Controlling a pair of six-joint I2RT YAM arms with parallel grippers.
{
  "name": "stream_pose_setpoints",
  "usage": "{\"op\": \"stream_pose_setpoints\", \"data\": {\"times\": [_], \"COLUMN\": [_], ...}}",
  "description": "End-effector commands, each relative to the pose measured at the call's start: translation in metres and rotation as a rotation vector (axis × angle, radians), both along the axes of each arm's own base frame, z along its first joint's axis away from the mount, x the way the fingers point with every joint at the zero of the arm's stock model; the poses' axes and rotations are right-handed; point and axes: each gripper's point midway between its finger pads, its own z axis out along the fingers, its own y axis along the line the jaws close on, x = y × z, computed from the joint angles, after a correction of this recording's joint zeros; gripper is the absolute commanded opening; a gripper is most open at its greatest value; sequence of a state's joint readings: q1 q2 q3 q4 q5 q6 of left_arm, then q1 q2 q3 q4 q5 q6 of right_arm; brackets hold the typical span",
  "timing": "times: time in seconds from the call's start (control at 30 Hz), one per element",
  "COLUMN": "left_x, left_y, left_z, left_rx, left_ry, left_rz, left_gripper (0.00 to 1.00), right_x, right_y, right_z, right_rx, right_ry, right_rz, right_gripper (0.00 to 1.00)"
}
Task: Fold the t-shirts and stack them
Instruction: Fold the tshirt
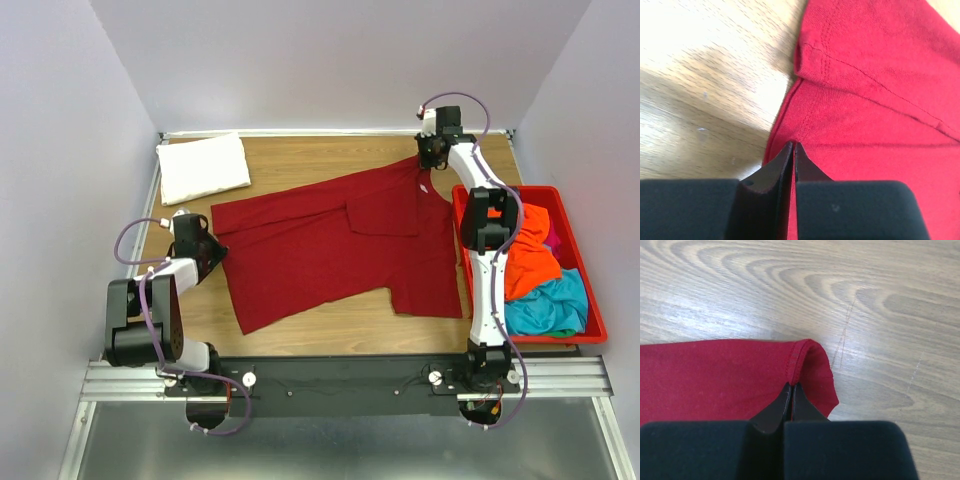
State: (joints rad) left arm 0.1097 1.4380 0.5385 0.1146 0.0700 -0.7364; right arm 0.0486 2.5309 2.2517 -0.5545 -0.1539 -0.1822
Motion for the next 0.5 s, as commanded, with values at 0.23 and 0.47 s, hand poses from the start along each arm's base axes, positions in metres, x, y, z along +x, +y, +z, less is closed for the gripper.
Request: {"op": "stream_pose_setpoints", "data": {"times": [0.23,0.47], "left_x": [-0.009,0.01], "left_y": [0.008,-0.015], "left_z": [-0.007,0.038], "left_rx": [0.025,-0.014], "left_ry": [0.025,-0.12], "left_rz": [-0.032,-0.198], "left_gripper": [0.13,0.18], "right_x": [0.019,0.024], "right_y": [-0.016,-0.015], "right_z": [-0.001,0.008], "right_rx": [-0.026,-0.007], "right_ry": [-0.056,-0.076], "right_rz": [-0.055,-0.074], "right_gripper": [0.01,0.29]}}
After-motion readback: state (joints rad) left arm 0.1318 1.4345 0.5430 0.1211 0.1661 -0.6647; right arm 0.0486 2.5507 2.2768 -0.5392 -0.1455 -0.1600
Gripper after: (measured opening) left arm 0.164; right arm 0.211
